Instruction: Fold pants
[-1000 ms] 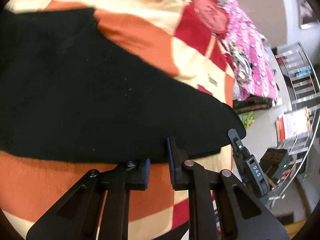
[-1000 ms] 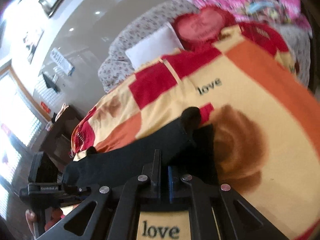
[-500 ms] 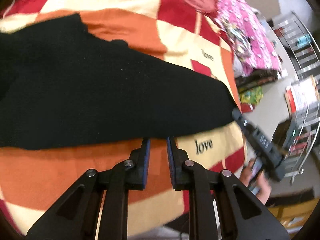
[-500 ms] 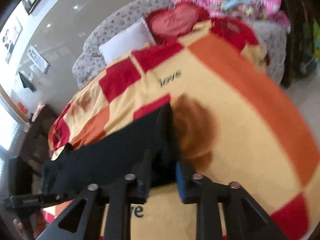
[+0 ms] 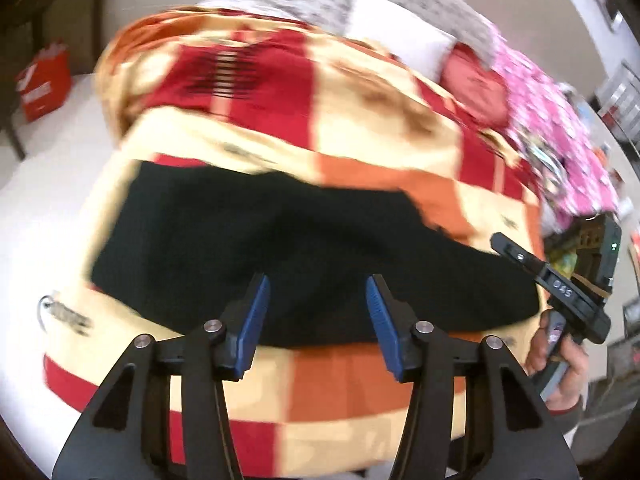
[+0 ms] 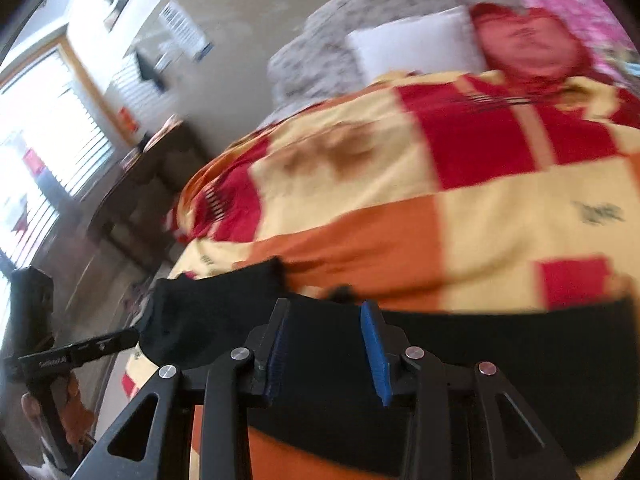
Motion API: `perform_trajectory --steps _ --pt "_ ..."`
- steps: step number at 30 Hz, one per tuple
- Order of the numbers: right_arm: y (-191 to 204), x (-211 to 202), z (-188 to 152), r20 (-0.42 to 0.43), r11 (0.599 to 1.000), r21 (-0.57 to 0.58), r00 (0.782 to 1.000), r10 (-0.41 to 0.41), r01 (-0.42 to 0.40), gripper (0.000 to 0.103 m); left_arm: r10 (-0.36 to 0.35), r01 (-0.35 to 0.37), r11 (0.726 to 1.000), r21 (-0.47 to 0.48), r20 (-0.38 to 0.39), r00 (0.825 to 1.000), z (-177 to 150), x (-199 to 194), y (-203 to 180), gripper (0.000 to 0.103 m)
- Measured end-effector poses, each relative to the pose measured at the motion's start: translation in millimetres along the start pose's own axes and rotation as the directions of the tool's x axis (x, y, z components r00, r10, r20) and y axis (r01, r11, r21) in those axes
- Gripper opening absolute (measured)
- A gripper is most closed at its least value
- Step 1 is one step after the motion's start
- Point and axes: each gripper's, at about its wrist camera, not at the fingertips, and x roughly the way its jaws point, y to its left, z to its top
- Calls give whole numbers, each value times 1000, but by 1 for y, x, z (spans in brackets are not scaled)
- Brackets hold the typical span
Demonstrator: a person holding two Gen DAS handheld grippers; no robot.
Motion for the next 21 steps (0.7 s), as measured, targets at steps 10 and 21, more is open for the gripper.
perform_trajectory --steps 10,21 --pt "27 106 30 -169 998 -59 986 5 -15 35 67 -64 974 -216 8 998 31 20 110 59" --pt "44 124 24 -147 982 -190 989 -31 2 15 -78 60 960 -272 -54 996 52 62 132 61"
